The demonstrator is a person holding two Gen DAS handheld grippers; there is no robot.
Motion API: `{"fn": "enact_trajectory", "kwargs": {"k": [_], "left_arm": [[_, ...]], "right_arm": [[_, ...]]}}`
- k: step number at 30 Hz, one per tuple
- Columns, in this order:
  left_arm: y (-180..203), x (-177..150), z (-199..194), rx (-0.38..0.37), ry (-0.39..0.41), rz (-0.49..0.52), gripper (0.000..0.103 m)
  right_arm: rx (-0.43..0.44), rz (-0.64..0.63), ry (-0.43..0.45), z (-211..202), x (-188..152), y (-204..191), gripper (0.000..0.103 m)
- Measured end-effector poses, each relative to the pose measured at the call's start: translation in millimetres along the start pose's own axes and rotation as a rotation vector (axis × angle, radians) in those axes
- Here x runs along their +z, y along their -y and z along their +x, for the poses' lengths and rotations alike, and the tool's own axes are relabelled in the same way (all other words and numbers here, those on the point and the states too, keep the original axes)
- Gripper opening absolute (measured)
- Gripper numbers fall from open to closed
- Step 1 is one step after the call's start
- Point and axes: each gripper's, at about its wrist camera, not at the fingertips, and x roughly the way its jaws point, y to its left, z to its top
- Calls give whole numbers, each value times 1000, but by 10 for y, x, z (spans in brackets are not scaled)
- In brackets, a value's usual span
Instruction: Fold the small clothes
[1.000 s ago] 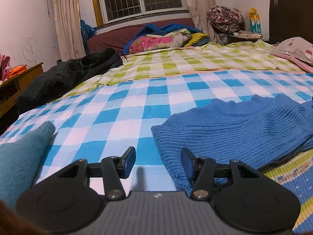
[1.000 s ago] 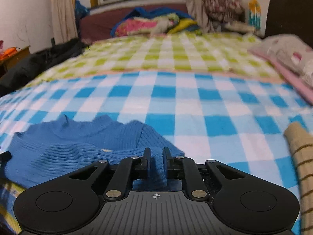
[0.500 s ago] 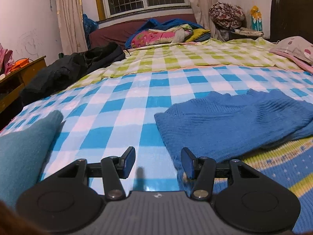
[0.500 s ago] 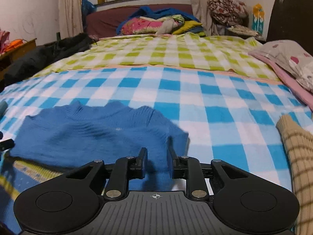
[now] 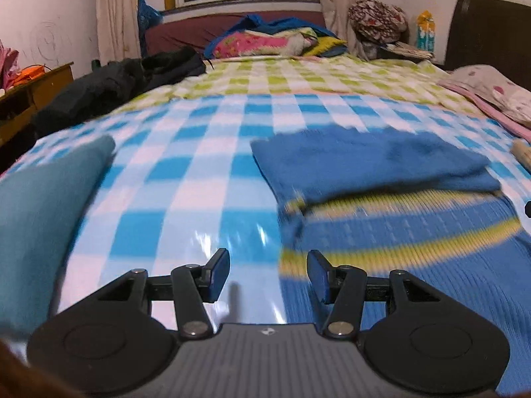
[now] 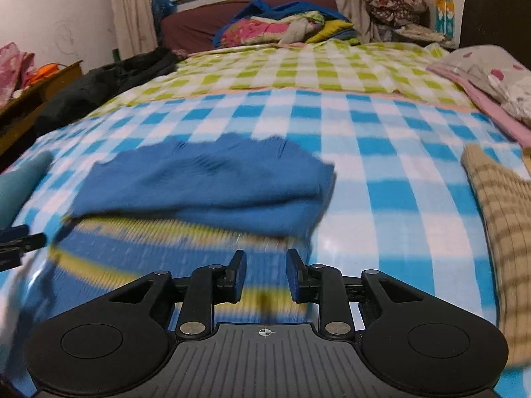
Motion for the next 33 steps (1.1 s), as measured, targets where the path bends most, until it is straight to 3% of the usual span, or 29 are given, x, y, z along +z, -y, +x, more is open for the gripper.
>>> {"fn": "enact_trajectory", "kwargs": {"k": [6,16,24,26,27,30,33], "left_arm": [[88,-327,-302,-44,-30,10,57],[123,-707,-598,-73,-88,14,57],[143,-797,-627,-98,-113,-18,58],[132,-791,-631,-109,-124,-24,57],[131,-791,-641,-117,-125,-25,52],[119,-795,-668,-163,-141,-43,27],[144,-814,-709,-158,-129,-31,21]], "right_arm": [[25,29,-40,-408,-481,0,32],[24,100,-152,-661,-1119,85,33],[45,108,-153,-717,-1226,71,34],[71,129,-162,-729,-1229,86,29],[88,144,-167,-731,-1229,100,20],[124,183,-166,-762,-1239,128,11],[153,225,-131,-864,-1248,163,8]]}}
